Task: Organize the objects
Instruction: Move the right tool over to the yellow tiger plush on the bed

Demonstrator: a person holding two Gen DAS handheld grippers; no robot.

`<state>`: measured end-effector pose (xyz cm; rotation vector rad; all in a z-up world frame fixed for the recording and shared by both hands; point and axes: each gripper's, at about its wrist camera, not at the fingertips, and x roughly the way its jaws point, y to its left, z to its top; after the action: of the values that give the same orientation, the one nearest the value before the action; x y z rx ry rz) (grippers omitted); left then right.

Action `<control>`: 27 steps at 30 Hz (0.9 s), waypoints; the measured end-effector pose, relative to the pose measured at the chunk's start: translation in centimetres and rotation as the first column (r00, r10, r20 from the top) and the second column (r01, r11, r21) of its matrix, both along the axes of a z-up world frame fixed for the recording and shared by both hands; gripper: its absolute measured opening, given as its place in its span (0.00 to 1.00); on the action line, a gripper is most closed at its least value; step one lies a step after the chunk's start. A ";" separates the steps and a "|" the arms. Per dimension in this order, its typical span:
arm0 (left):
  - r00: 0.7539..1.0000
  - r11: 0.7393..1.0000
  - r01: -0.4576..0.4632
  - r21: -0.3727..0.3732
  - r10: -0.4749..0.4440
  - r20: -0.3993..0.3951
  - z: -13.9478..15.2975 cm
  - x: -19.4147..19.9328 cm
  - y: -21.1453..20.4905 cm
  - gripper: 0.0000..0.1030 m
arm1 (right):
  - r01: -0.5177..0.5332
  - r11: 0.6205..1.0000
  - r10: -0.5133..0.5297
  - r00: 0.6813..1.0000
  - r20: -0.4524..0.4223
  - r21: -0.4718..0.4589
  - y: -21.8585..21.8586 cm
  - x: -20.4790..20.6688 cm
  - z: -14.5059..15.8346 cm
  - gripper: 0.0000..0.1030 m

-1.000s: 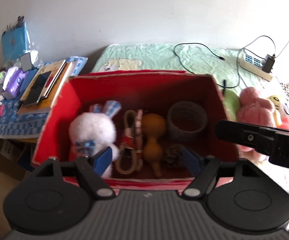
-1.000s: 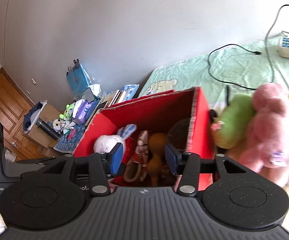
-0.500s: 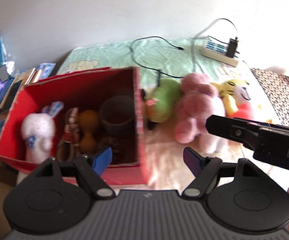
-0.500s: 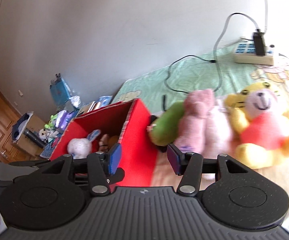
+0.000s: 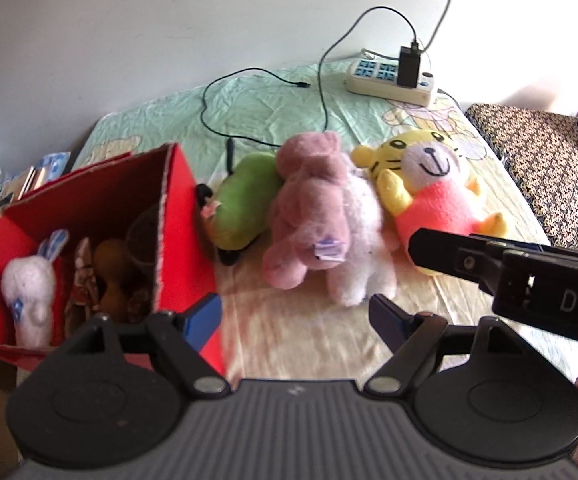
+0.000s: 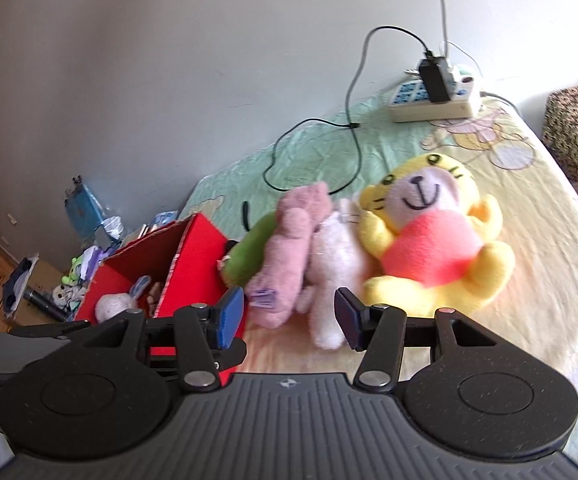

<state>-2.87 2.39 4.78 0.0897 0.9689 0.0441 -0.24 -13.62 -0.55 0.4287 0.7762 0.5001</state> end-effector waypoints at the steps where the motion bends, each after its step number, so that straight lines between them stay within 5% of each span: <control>1: 1.000 1.000 0.004 0.002 -0.004 -0.003 -0.1 0.1 -0.3 0.81 | 0.004 1.000 -0.004 1.000 -0.004 -0.001 -0.2 0.1 -0.1 0.53; 21: 0.995 0.997 0.073 0.025 -0.071 -0.067 -2.4 2.8 -3.9 0.82 | 0.061 0.998 -0.061 0.993 -0.099 -0.006 -3.4 1.9 -2.8 0.53; 27: 0.988 0.991 0.123 -0.047 -0.127 -0.092 -3.1 3.1 -4.5 0.83 | 0.087 0.996 -0.087 0.988 -0.130 -0.005 -4.8 2.4 -3.8 0.53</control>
<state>0.21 -2.10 1.72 0.1158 1.0572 -0.0965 2.17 -18.39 -4.33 0.4977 0.8793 0.3939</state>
